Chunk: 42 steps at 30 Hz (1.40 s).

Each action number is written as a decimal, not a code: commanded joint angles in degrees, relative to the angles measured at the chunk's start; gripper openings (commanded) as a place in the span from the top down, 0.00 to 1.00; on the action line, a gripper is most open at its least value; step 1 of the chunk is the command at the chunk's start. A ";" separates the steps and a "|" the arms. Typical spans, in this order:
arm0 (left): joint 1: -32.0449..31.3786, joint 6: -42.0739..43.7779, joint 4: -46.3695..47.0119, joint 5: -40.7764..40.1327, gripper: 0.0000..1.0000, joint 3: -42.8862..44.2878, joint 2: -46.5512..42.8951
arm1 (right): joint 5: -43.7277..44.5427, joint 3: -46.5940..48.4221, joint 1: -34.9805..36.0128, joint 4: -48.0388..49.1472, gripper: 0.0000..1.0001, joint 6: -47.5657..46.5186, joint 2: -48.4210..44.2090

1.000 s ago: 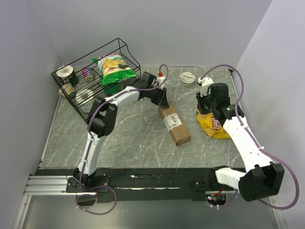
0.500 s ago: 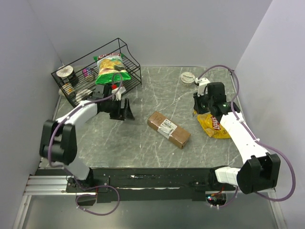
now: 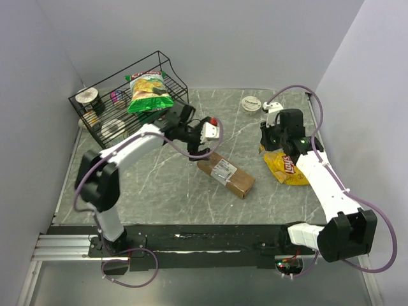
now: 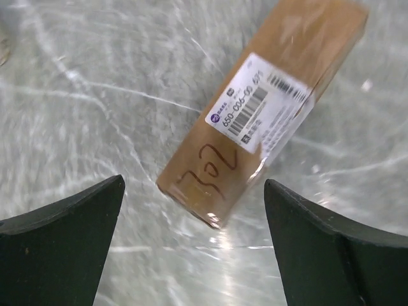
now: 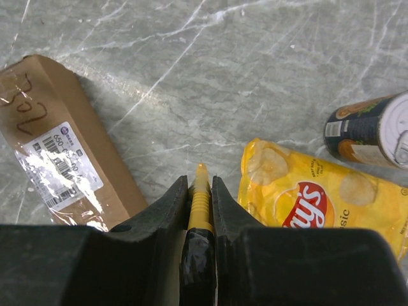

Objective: Unpack the express box

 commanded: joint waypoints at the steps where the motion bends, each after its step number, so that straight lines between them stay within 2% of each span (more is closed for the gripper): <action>1: -2.01 27.76 -15.32 4.42 0.04 10.84 7.44 | 0.74 -0.58 -1.03 0.68 1.00 0.22 -4.29; 5: -3.68 39.13 -29.29 7.05 0.04 20.09 16.21 | 0.47 -2.69 -1.91 0.68 1.00 0.40 -5.97; 8: -6.05 43.72 -37.48 7.76 0.04 25.81 21.23 | 0.30 -3.66 -2.61 0.59 1.00 0.40 -7.02; 13: -9.13 48.90 -39.96 2.94 0.03 25.66 25.47 | -0.32 -5.07 -3.67 0.59 1.00 0.84 -8.34; 17: -10.01 48.56 -36.46 0.30 0.03 22.23 26.26 | -0.32 -5.85 -4.55 0.15 1.00 0.93 -9.04; 23: -9.23 28.46 -21.35 -0.33 0.03 17.92 25.39 | -1.11 -5.95 -4.90 0.24 1.00 1.45 -8.43; 28: -8.78 13.78 -16.41 -1.63 0.04 13.62 20.92 | -1.20 -4.02 -5.08 0.33 1.00 1.28 -6.76; 33: -7.29 -6.06 -8.77 -7.35 0.03 1.69 13.80 | -1.99 -2.70 -4.99 1.12 1.00 1.80 -4.48; 39: -6.32 -16.73 -0.41 -11.75 0.02 -14.13 1.32 | -3.04 -0.59 -4.81 1.38 1.00 2.59 -1.40; 42: -6.06 -16.58 5.63 -12.36 0.04 -19.67 -6.85 | -3.66 0.99 -4.99 1.38 1.00 2.95 0.09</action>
